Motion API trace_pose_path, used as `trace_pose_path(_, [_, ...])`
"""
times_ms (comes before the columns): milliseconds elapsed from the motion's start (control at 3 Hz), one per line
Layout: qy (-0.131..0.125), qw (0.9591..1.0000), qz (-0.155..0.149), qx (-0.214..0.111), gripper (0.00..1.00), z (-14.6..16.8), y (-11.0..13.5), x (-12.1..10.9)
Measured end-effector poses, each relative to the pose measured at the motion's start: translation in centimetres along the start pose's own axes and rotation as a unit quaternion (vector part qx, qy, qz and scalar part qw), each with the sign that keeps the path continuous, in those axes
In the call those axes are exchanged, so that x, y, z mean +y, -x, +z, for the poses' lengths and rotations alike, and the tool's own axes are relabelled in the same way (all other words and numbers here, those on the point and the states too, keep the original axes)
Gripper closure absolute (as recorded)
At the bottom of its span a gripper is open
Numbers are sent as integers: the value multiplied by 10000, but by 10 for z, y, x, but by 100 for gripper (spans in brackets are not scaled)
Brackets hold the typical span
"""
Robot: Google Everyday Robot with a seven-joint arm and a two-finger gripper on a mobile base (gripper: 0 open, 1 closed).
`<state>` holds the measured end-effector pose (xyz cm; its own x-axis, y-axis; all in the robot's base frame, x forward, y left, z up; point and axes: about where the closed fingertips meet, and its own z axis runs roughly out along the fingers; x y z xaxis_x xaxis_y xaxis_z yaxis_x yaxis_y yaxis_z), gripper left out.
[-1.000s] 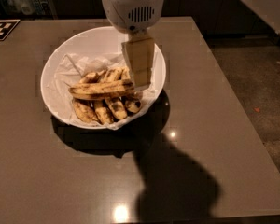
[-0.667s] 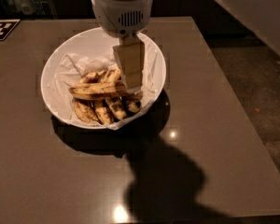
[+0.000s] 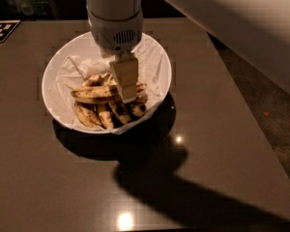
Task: Pick banana from white bowl
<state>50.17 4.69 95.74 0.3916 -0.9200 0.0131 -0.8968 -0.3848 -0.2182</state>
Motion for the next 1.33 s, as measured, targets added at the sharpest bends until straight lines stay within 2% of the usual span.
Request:
trace_pose_path(667, [464, 9989, -12, -115, 26, 43, -6, -3])
trace_pose_path(1000, [628, 9979, 28, -161, 44, 60, -9, -2])
trace_pose_path(1333, [631, 9979, 32, -161, 67, 57, -10, -3])
